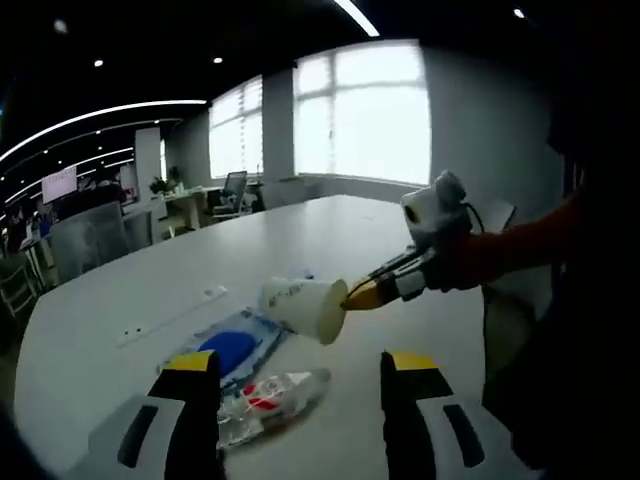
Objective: Arrange the tabletop items into an orderly group along one side of the table until the central work area is clear of visible clutter.
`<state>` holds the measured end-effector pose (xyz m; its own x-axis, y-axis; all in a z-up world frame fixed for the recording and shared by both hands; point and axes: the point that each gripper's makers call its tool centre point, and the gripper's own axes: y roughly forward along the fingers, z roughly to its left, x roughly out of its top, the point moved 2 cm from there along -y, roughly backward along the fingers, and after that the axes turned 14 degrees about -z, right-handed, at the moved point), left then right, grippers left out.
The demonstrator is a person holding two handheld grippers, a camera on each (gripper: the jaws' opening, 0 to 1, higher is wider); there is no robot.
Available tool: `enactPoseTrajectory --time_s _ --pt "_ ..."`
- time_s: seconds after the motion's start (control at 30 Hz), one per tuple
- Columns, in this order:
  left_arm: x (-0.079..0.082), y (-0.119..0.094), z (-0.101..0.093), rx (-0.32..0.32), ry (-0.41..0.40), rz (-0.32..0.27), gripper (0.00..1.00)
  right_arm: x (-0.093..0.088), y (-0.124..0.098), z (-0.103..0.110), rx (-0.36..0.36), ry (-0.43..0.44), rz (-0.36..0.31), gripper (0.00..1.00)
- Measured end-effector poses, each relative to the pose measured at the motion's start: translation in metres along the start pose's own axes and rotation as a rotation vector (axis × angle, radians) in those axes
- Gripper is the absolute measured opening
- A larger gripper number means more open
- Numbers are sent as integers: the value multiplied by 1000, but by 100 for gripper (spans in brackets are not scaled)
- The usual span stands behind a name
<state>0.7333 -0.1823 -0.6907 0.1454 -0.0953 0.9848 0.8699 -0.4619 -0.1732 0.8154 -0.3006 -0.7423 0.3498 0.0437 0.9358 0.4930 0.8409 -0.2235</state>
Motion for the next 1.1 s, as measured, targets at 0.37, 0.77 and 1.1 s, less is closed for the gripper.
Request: enactPoseTrajectory --time_s 0.37,0.77,1.1 --pt "14 16 -10 -17 23 -48 42 17 2 29 21 27 -10 0" --pt "20 21 -1 13 88 -40 18 20 4 44 42 62 12 0" --pt "22 24 7 49 131 -31 7 22 1 52 69 61 19 0"
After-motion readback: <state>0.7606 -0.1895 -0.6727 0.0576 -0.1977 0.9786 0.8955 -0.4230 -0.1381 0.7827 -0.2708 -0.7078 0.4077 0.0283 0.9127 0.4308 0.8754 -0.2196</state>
